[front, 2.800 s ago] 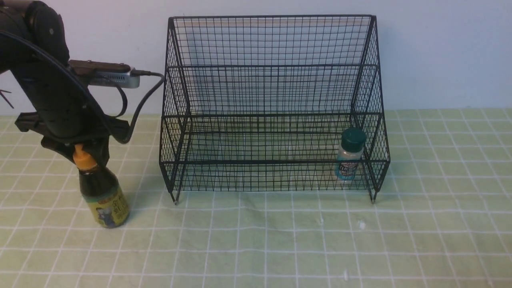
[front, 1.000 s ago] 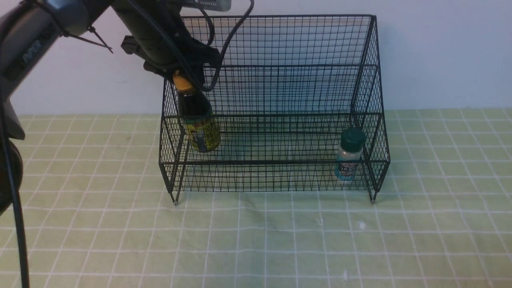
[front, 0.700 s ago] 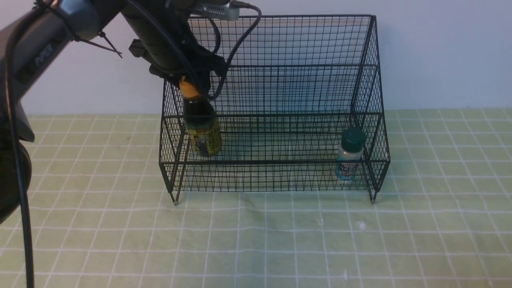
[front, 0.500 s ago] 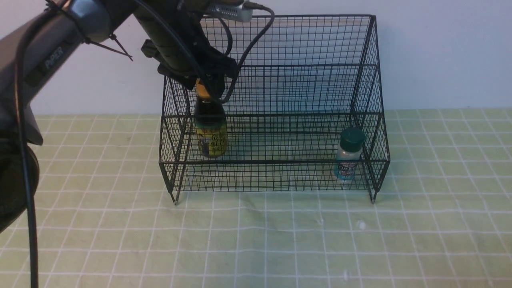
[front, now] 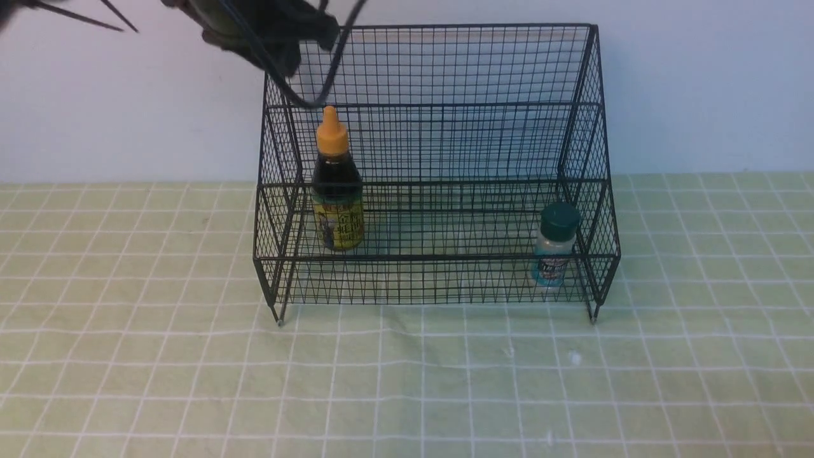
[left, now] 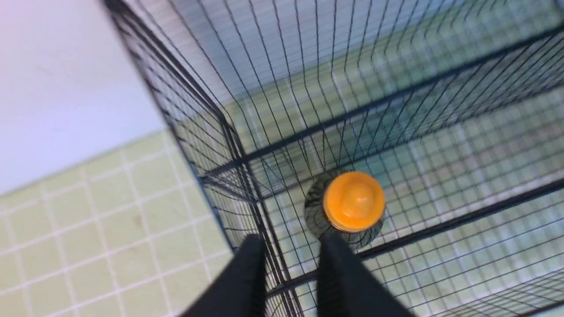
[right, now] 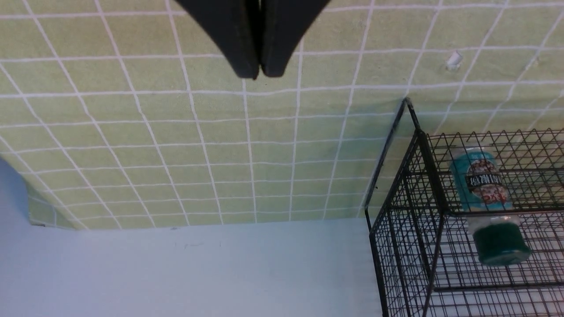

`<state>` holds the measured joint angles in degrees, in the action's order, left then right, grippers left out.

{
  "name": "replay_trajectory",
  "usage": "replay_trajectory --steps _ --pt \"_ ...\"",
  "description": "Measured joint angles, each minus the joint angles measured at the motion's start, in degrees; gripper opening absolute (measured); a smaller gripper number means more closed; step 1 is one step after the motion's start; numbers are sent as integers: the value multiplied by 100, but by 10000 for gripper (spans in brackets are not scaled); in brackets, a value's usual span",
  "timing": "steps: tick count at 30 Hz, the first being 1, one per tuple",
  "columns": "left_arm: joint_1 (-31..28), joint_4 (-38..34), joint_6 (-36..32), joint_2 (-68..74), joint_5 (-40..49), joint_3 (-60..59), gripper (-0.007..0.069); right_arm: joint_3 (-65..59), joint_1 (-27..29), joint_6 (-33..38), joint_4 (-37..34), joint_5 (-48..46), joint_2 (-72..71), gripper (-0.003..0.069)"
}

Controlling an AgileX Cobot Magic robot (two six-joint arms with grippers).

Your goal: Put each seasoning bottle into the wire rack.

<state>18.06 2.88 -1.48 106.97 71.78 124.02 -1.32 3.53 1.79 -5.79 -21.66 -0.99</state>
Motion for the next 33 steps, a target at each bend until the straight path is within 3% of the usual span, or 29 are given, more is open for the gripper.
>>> replay_trajectory --steps 2,7,15,23,33 --pt "0 6 11 -401 6 -31 24 0 0 0 0 0 0 -13" --pt "0 6 148 -1497 6 -583 -6 0 0 0 0 0 0 -13" --pt "0 6 370 -3941 -62 -3630 -6 0 0 53 0 0 0 -13" --pt "0 6 469 -6387 -1392 -6164 -6 0 0 60 0 0 0 -13" --pt "0 -21 469 -8079 -1147 -7186 -6 0 0 60 0 0 0 -13"
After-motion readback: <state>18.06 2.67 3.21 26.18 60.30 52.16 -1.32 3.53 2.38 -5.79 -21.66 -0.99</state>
